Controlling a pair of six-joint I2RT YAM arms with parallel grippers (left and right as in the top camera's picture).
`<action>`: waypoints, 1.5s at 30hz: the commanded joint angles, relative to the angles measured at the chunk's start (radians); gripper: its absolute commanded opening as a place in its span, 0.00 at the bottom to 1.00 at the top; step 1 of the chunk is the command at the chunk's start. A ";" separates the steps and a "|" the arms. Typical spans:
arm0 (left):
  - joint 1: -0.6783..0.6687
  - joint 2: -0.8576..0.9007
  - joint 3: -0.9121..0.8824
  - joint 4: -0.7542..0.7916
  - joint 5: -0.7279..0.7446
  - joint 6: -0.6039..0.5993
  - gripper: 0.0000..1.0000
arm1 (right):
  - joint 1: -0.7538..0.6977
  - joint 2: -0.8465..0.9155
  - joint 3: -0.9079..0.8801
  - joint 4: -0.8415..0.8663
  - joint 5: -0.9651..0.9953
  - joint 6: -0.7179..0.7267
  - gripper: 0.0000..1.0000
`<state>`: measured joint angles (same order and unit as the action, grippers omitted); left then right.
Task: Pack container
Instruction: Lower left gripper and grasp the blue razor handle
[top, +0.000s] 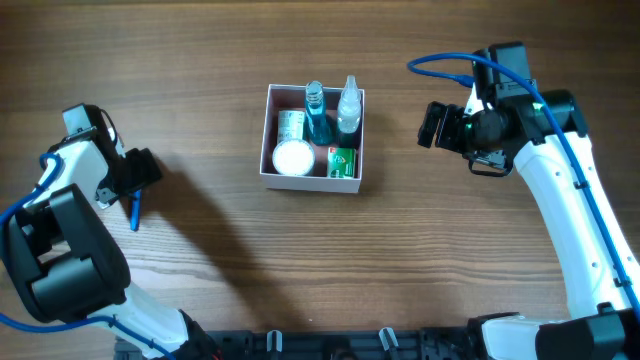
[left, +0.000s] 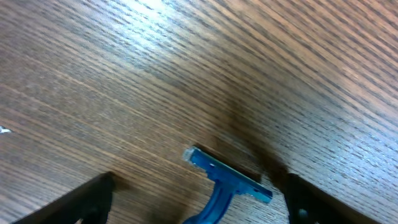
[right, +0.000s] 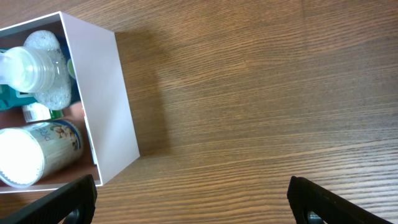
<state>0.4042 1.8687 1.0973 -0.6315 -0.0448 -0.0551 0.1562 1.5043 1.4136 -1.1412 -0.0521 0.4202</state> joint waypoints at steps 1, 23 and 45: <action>-0.008 0.059 -0.021 -0.048 -0.013 0.021 0.73 | -0.003 0.009 -0.002 -0.001 -0.009 -0.013 1.00; -0.008 0.059 -0.021 -0.122 -0.013 -0.005 0.40 | -0.003 0.009 -0.002 -0.004 -0.009 -0.013 1.00; -0.008 0.059 -0.020 -0.120 -0.013 -0.005 0.09 | -0.003 0.009 -0.002 -0.005 -0.009 -0.013 1.00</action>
<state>0.3943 1.8729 1.1099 -0.7452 -0.0250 -0.0643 0.1562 1.5043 1.4136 -1.1450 -0.0521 0.4202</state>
